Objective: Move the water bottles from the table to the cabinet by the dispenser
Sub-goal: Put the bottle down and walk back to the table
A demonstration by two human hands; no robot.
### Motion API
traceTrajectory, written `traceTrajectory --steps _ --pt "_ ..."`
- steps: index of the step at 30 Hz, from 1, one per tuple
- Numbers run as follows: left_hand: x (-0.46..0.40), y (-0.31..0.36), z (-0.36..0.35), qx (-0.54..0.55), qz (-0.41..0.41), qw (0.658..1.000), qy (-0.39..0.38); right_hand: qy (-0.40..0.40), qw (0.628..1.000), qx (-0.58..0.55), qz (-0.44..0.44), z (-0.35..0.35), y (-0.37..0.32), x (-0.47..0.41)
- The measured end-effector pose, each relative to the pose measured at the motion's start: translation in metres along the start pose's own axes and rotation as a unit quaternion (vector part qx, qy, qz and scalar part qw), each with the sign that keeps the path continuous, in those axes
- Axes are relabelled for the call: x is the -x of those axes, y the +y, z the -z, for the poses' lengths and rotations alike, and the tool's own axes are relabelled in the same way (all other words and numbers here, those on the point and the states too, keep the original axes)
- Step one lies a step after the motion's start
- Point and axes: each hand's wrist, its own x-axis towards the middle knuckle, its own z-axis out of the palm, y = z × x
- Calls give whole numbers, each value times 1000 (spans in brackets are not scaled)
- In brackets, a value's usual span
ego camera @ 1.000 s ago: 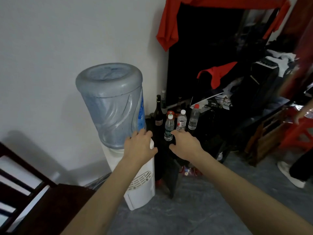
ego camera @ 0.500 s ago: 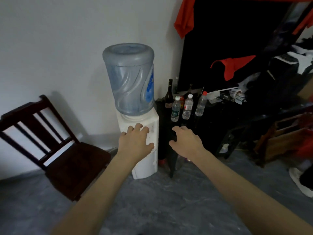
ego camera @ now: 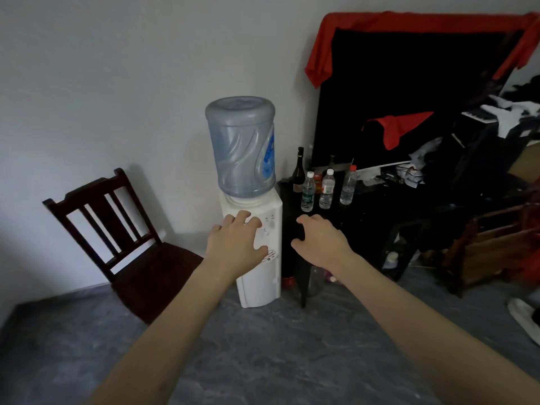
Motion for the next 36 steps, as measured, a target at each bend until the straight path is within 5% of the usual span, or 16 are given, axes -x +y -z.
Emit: traceTrajectory --steps 12,22,29,36 --pt "105 -104 39 -22 90 995 38 -8 994 -2 105 -21 -132 46" --pt "253 -230 56 -15 288 956 59 -90 956 10 279 -78 -307 88" --pt "386 -278 68 -28 488 870 61 -129 884 30 449 -127 -429 145" --pt "530 -249 79 -68 688 718 77 -142 781 -1 608 -159 -505 247"
